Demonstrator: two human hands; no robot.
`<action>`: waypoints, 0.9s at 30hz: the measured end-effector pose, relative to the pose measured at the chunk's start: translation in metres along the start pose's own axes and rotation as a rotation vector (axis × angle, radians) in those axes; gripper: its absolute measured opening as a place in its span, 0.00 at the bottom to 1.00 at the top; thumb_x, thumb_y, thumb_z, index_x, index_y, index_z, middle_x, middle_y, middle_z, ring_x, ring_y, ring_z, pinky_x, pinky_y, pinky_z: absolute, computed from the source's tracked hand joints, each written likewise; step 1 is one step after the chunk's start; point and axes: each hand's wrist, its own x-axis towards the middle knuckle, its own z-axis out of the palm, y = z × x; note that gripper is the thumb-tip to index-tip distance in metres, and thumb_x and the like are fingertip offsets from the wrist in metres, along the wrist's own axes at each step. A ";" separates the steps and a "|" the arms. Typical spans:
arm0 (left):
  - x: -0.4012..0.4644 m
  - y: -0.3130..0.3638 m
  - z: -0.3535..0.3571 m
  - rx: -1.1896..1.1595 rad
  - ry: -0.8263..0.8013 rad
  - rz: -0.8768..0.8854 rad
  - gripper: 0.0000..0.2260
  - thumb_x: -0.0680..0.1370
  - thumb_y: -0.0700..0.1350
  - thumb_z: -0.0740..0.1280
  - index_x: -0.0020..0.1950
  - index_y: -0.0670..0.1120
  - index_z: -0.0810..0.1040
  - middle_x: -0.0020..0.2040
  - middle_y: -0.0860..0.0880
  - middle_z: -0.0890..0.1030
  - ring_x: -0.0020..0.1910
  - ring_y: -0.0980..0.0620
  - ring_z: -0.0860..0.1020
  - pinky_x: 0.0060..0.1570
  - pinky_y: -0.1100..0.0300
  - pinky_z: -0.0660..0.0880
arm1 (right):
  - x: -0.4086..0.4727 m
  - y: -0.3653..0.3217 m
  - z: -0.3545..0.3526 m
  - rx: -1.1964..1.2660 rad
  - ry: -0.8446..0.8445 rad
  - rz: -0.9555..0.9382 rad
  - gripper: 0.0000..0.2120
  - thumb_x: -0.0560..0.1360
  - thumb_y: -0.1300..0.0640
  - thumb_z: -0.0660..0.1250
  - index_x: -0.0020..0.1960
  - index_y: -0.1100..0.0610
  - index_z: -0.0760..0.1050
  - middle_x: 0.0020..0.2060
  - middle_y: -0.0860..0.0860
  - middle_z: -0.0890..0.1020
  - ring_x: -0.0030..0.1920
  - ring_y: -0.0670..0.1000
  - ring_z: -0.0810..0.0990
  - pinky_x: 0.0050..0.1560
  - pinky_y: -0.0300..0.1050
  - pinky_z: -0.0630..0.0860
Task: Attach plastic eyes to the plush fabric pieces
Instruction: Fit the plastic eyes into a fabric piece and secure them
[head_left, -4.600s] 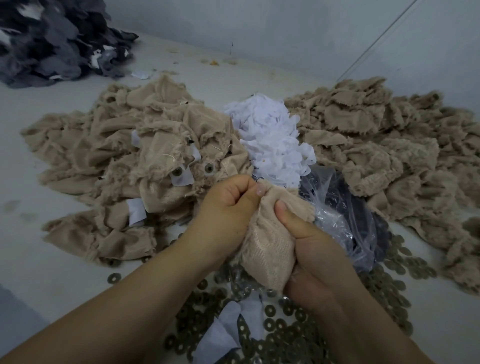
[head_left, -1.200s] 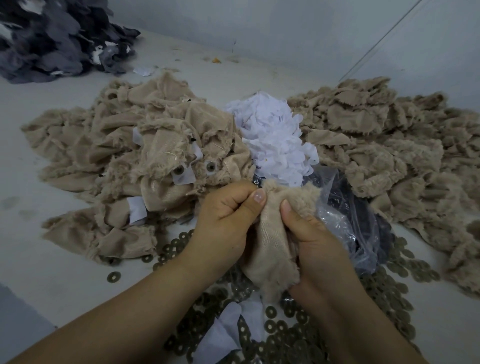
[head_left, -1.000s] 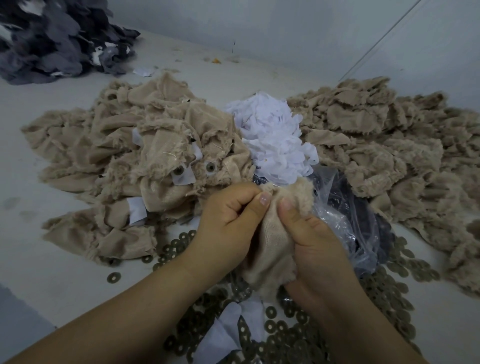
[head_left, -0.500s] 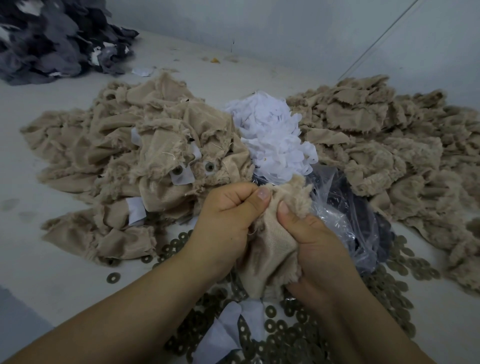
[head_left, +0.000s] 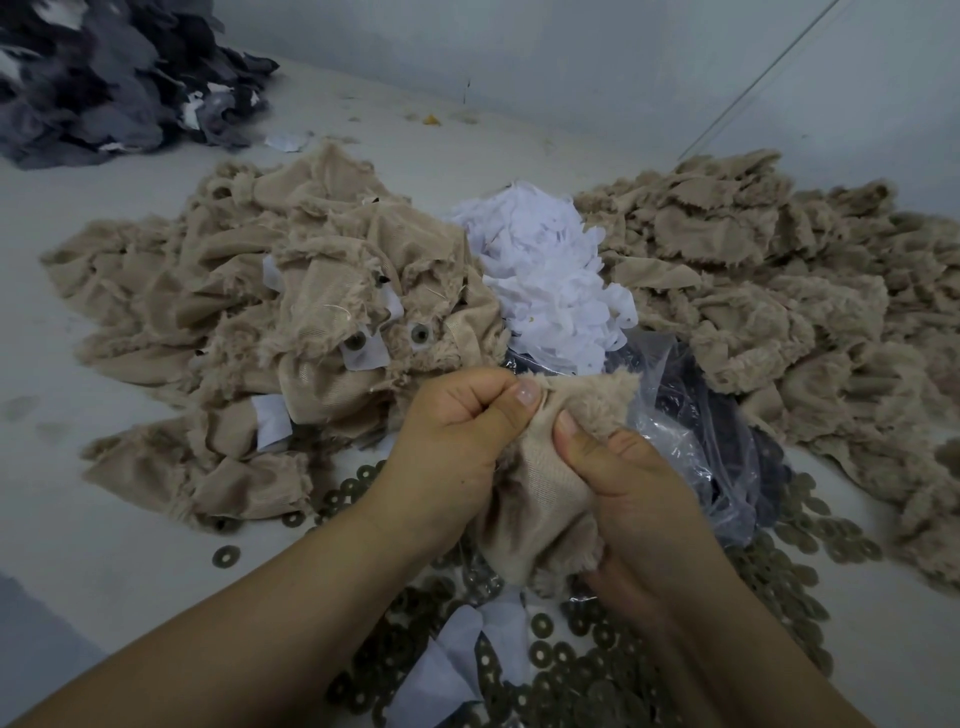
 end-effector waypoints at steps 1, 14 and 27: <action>0.000 -0.001 0.000 0.002 0.009 0.001 0.20 0.76 0.45 0.66 0.40 0.27 0.69 0.31 0.30 0.68 0.36 0.44 0.68 0.36 0.50 0.66 | 0.000 0.000 0.000 0.001 0.002 0.003 0.18 0.79 0.57 0.62 0.61 0.67 0.78 0.55 0.66 0.83 0.58 0.63 0.83 0.66 0.60 0.75; 0.006 0.001 -0.005 0.072 -0.042 0.009 0.18 0.76 0.43 0.65 0.31 0.34 0.65 0.28 0.45 0.63 0.28 0.50 0.60 0.28 0.56 0.57 | 0.004 0.007 -0.004 0.025 -0.004 -0.019 0.16 0.80 0.60 0.61 0.63 0.66 0.77 0.58 0.64 0.83 0.62 0.62 0.81 0.71 0.61 0.70; 0.006 0.000 -0.008 0.092 -0.059 0.045 0.18 0.77 0.41 0.65 0.31 0.34 0.66 0.28 0.47 0.64 0.28 0.54 0.62 0.28 0.64 0.62 | 0.004 0.007 -0.008 -0.003 -0.101 -0.053 0.15 0.78 0.61 0.62 0.61 0.64 0.80 0.58 0.64 0.82 0.62 0.62 0.81 0.66 0.57 0.75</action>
